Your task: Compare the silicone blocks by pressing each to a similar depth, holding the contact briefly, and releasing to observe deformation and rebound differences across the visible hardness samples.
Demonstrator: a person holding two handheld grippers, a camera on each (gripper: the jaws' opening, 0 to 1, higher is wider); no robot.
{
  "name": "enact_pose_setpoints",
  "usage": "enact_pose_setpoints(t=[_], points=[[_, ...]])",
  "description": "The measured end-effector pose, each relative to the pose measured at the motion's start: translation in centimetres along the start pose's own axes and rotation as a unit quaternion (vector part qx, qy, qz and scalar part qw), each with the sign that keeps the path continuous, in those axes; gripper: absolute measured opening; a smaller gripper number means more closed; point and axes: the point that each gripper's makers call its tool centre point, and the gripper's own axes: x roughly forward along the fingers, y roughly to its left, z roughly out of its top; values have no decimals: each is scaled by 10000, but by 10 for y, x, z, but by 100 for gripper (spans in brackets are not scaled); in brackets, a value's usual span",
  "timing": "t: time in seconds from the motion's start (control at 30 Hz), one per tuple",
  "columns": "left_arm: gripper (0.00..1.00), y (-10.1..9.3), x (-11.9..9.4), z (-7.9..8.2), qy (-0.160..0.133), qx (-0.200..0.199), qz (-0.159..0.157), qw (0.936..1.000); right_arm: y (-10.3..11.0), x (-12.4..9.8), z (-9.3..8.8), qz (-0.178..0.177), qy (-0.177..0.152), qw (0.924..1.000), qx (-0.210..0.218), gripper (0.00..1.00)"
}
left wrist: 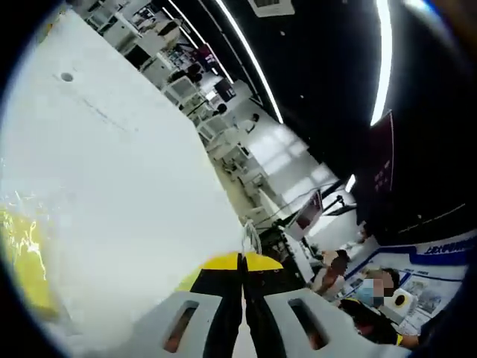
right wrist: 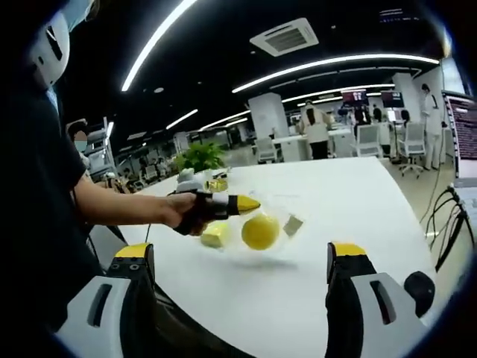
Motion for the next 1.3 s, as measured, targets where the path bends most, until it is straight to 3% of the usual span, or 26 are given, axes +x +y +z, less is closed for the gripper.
enact_pose_setpoints(t=[0.03, 0.07, 0.2, 0.23, 0.3, 0.33, 0.4, 0.5, 0.73, 0.8, 0.93, 1.13, 1.2, 1.3], points=[[0, 8, -1, 4, -148, -350, 98, 9992, 0, 1, -1, 0, 38, 10000, -19, 88], [0, 13, 0, 6, -240, -452, 180, 9985, 0, 2, -1, 6, 45, 10000, -42, 88], [0, 45, 0, 11, -388, -58, 822, 9958, -1, 7, 1, 28, 16, 10000, -11, 88], [0, 47, 2, 11, -362, -91, 767, 9964, -1, 7, 1, 25, 14, 10000, -12, 88], [0, 60, 3, 11, -315, -57, 984, 9946, -1, 8, 2, 34, 3, 10000, -19, 88], [0, 68, 3, 11, -265, 255, 1154, 9926, 0, 8, 2, 49, -6, 10000, -6, 88], [0, 78, 4, 9, -173, 338, 1299, 9908, -1, 9, 0, 50, 21, 10000, 8, 88], [0, 87, 9, 11, -158, 397, 1386, 9894, -2, 9, -2, 34, 43, 10000, 40, 88], [0, 97, 18, 10, 201, 828, 1665, 9824, -2, 11, -5, 12, 89, 9999, 87, 88], [0, 101, 20, 9, 377, 1145, 1727, 9776, -1, 14, -7, 7, 121, 9999, 88, 87], [0, 109, 19, 5, 498, 1009, 1845, 9764, 5, 22, -12, 86, 189, 9997, 108, 87], [3, 111, 15, 0, 735, 933, 1758, 9772, 16, 29, -49, 193, 614, 9978, 177, 87], [4, 110, 12, 1, 868, 1261, 1692, 9736, 18, 29, -59, 191, 772, 9967, 181, 86], [9, 110, 8, 4, 1006, 1622, 1661, 9674, 21, 30, -59, 204, 738, 9968, 226, 86]])
